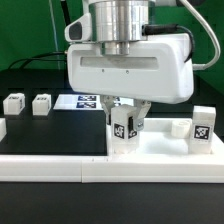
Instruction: Assemble square table
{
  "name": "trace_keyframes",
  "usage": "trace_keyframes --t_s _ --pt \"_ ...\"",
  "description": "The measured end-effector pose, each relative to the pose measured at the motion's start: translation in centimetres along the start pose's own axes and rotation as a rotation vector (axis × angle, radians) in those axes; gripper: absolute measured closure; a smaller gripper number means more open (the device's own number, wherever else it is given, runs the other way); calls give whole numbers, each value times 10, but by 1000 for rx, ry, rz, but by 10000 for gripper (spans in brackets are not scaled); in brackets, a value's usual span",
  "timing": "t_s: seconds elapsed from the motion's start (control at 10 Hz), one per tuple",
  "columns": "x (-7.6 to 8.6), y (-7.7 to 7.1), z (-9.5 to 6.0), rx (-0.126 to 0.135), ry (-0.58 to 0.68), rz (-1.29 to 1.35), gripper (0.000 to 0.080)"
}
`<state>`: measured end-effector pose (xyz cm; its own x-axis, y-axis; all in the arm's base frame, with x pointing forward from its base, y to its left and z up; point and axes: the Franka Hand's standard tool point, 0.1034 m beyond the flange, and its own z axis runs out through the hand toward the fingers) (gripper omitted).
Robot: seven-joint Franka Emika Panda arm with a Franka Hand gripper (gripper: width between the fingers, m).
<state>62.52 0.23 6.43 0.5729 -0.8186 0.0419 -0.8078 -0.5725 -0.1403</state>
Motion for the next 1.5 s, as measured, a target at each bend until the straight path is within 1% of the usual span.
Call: trace_keyframes --t_s 0.1,0.2,0.3,0.4,0.5,0.6,0.8,0.9,1.0,1.1,1.2,1.3,1.4,1.5 --pt "0 1 0 -6 -8 188 506" --pt "0 2 0 -20 -38 340 506" --pt "1 2 0 -12 -84 540 506" --pt "3 3 0 7 -137 699 506" --pt "5 5 1 27 -175 800 506" --pt "4 4 1 24 -180 873 506" --pt "1 3 1 8 -187 1004 506" --pt "0 2 1 2 -189 1022 506" --pt "1 3 1 3 -188 1010 431" --pt "1 3 1 6 -187 981 296" --pt "0 2 1 9 -183 961 176" --pt "-1 -3 1 49 -149 716 176" --pt "-7 -6 2 75 -144 422 158" --pt "-4 -4 3 75 -142 412 151"
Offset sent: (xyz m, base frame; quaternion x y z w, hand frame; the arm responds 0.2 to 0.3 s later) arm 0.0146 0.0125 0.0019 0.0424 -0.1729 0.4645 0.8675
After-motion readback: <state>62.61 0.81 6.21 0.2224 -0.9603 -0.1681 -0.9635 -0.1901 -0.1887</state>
